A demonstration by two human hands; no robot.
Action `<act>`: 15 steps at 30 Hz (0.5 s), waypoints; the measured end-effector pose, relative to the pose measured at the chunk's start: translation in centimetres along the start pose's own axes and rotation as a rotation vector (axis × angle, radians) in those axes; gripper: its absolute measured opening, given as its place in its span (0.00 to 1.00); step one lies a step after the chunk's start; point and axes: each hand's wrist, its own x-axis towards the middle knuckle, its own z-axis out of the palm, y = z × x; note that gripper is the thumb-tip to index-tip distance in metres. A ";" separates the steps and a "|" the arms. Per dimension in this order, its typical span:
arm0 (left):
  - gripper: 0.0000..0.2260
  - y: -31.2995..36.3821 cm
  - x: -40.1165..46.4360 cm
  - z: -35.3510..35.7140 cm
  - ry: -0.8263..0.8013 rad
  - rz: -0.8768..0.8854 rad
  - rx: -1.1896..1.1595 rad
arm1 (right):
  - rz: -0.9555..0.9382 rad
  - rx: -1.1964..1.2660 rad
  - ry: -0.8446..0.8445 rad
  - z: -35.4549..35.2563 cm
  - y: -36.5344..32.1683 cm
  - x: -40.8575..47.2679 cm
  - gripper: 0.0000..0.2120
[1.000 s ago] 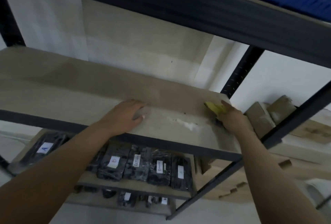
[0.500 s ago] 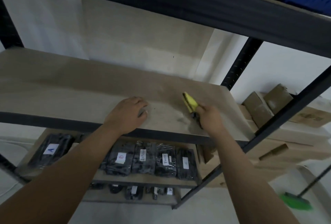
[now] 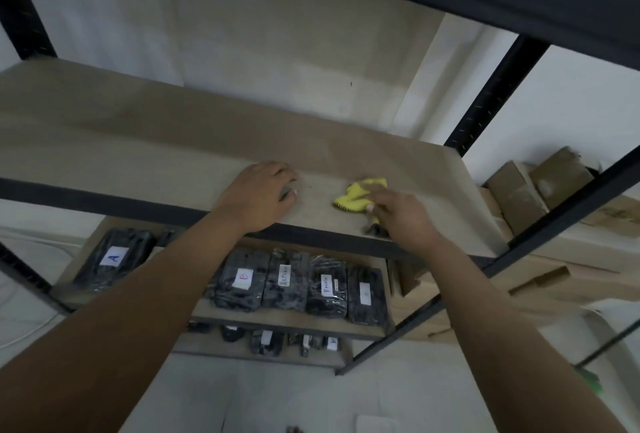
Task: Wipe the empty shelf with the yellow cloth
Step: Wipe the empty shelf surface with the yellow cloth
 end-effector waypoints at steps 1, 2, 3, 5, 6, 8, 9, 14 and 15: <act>0.19 0.0 0.0 0.0 -0.004 0.000 0.001 | -0.038 0.043 -0.009 0.2 -0.9 -1.8 0.13; 0.19 -0.1 0.0 0.0 -0.002 0.003 0.001 | -0.082 0.112 -0.039 0.4 -1.7 -3.5 0.12; 0.19 -0.1 -0.1 0.1 0.003 0.007 -0.001 | -0.115 0.213 -0.091 0.1 -2.3 -5.1 0.12; 0.18 -0.1 -0.1 0.1 0.015 0.016 -0.007 | -0.094 0.477 -0.231 -1.4 -2.8 -6.9 0.11; 0.18 -0.1 -0.1 0.1 0.017 0.017 -0.008 | -0.029 0.580 -0.263 -2.3 -2.7 -7.0 0.12; 0.18 -0.1 0.0 0.1 0.017 0.014 -0.005 | 0.156 0.702 -0.176 -4.0 -1.7 -6.0 0.12; 0.18 -0.1 0.0 0.1 0.017 0.011 -0.003 | 0.254 0.776 -0.097 -4.4 -0.9 -5.0 0.12; 0.19 -0.1 -0.1 0.1 0.004 -0.002 -0.014 | 0.415 0.705 0.219 -4.9 1.9 -0.8 0.10; 0.19 -0.1 0.0 0.1 0.003 -0.003 -0.014 | 0.426 0.573 0.255 -4.6 2.5 0.0 0.10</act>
